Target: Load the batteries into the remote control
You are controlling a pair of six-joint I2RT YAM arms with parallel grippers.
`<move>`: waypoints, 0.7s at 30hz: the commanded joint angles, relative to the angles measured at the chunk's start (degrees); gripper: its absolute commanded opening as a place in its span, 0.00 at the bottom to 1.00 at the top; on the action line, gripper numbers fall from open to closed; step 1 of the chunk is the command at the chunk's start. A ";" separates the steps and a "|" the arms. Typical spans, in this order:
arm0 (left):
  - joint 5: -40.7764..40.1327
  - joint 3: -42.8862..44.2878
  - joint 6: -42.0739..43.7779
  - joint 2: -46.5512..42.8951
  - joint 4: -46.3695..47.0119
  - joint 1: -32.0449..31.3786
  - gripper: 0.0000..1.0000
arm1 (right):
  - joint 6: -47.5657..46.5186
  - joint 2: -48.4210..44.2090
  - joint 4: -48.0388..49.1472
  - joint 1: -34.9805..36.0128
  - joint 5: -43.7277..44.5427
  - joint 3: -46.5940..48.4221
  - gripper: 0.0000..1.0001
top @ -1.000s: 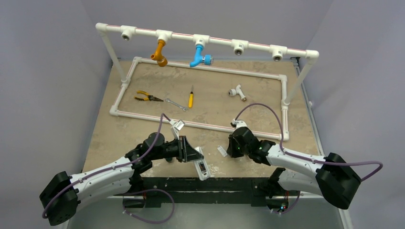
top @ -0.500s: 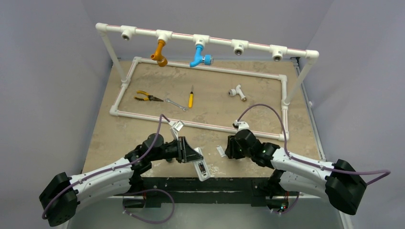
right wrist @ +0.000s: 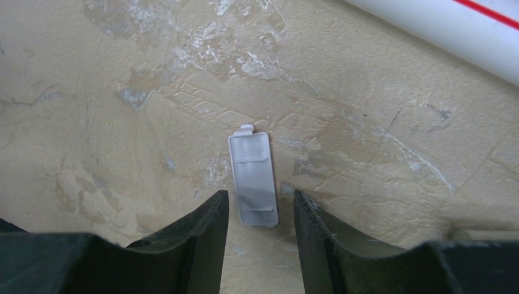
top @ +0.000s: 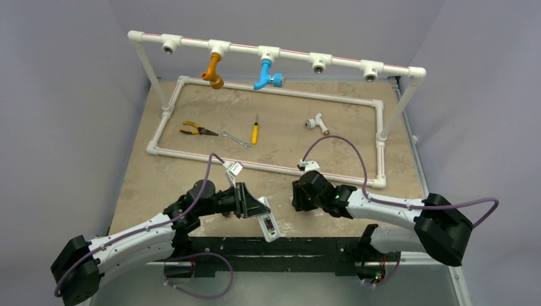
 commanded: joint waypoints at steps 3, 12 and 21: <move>-0.28 -0.13 -0.08 -1.98 0.43 0.36 0.00 | -0.23 4.30 -3.42 2.46 1.97 1.65 0.36; -0.46 -0.45 -0.25 -1.59 0.93 0.36 0.00 | 0.02 6.76 -5.84 3.57 4.55 2.04 0.24; -0.47 -0.57 -0.43 -0.97 1.59 0.36 0.00 | 0.41 9.19 -7.28 5.22 6.32 2.11 0.23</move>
